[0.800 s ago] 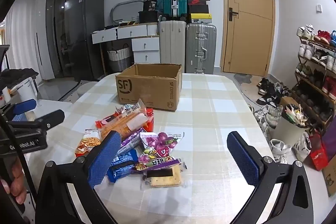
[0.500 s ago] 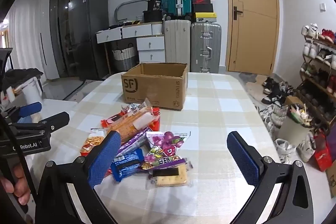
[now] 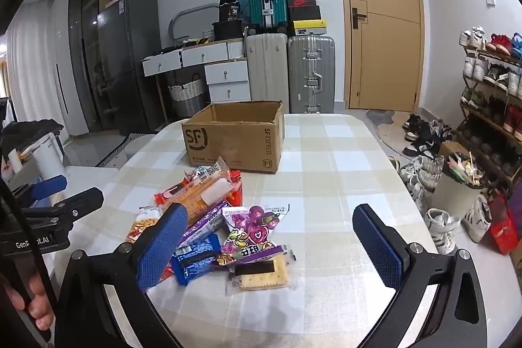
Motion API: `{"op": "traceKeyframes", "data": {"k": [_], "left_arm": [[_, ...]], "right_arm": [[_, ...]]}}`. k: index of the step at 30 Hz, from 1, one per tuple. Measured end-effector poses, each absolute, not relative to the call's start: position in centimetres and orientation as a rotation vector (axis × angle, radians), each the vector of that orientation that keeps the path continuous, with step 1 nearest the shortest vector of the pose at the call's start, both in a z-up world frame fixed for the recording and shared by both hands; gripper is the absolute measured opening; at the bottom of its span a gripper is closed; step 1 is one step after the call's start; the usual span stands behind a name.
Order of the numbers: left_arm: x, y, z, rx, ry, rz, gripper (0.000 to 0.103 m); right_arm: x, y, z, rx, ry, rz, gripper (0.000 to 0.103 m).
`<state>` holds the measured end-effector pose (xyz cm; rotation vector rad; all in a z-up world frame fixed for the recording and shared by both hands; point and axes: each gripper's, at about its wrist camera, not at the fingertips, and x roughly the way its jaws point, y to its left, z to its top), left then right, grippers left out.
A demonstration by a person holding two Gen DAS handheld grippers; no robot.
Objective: Organize snacks
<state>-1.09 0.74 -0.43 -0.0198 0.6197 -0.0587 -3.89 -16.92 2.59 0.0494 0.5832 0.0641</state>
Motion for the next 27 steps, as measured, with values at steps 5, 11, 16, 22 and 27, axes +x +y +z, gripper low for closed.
{"op": "traceKeyframes", "data": {"k": [5, 11, 16, 22, 27], "left_arm": [[-1.25, 0.84, -0.42, -0.021, 0.615, -0.058, 0.102], [-1.37, 0.7, -0.43, -0.015, 0.606, -0.062, 0.102], [-1.4, 0.63, -0.42, -0.016, 0.607, -0.059, 0.102], [-1.43, 1.08, -0.56, -0.027, 0.608, -0.058, 0.102], [-1.41, 1.23, -0.73, -0.027, 0.61, -0.069, 0.102]], "right_arm": [[-3.98, -17.14, 2.59, 0.053, 0.581, 0.056, 0.103], [-4.03, -17.08, 2.61, 0.052, 0.582, 0.06, 0.103], [-4.09, -16.9, 2.52, 0.051, 0.582, 0.07, 0.103], [-4.02, -16.8, 2.32, 0.05, 0.589, 0.072, 0.103], [-3.89, -16.91, 2.08, 0.067, 0.599, 0.072, 0.103]]}}
